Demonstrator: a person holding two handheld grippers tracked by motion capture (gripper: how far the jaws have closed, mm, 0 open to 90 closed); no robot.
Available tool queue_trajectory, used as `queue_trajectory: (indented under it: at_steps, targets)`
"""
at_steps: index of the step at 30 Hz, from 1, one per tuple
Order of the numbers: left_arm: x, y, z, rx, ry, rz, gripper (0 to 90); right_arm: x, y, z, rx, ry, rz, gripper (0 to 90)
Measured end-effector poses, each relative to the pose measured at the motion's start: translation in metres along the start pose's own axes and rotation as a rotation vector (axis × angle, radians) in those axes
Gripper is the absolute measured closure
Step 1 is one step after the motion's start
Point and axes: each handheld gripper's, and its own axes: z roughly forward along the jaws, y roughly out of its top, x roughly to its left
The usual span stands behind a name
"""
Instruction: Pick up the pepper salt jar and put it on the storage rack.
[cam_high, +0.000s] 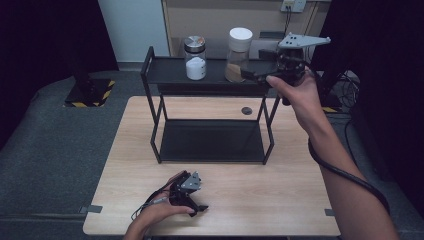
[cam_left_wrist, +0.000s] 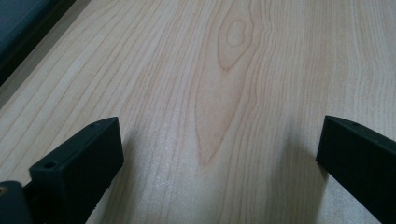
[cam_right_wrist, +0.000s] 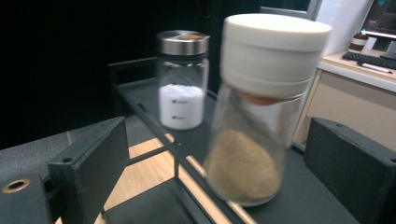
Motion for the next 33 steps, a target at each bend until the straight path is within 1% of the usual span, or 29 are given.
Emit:
queue_trajectory:
  at_steps: [3,5,7,9,12,15,17,20,22,24,26,33]
  targets:
    - [0.000,0.000,0.000,0.000,-0.001,0.001,0.0,0.009,-0.006,-0.004,0.001,0.008,-0.008,8.2]
    - [0.000,0.000,0.000,0.000,0.000,0.000,0.0,0.017,-0.010,-0.008,0.004,0.000,-0.015,8.2]
    - [0.000,0.001,0.000,0.003,0.002,0.002,0.0,0.020,-0.016,-0.010,-0.001,0.009,-0.005,8.2]
    - [0.000,0.000,0.000,0.003,0.002,0.002,0.0,0.026,-0.022,-0.011,0.005,0.012,-0.013,8.0]
    - [-0.001,0.000,0.000,0.000,0.002,-0.001,0.0,0.034,-0.034,-0.014,0.007,0.024,-0.008,8.0]
    - [0.000,0.000,0.000,0.003,0.002,0.003,0.0,0.038,-0.046,-0.016,0.008,0.035,0.000,7.8]
    - [0.000,0.001,0.000,0.003,0.002,0.003,0.0,0.041,-0.054,-0.017,0.008,0.047,0.013,7.5]
    - [0.000,0.000,0.000,0.002,0.002,0.001,0.0,0.046,-0.066,-0.020,0.012,0.058,0.009,7.0]
    - [0.000,0.001,0.000,0.003,0.002,0.003,0.0,0.049,-0.074,-0.021,0.011,0.070,0.019,7.0]
    - [0.000,0.001,0.000,0.004,0.001,0.003,0.0,0.050,-0.083,-0.022,0.010,0.089,0.043,7.0]
    - [0.000,0.000,0.000,0.002,0.002,0.001,0.0,0.054,-0.088,-0.023,0.021,0.085,0.038,7.0]
    - [0.000,0.000,0.000,0.002,0.002,0.001,0.0,0.065,-0.113,-0.024,0.051,0.084,0.044,6.9]
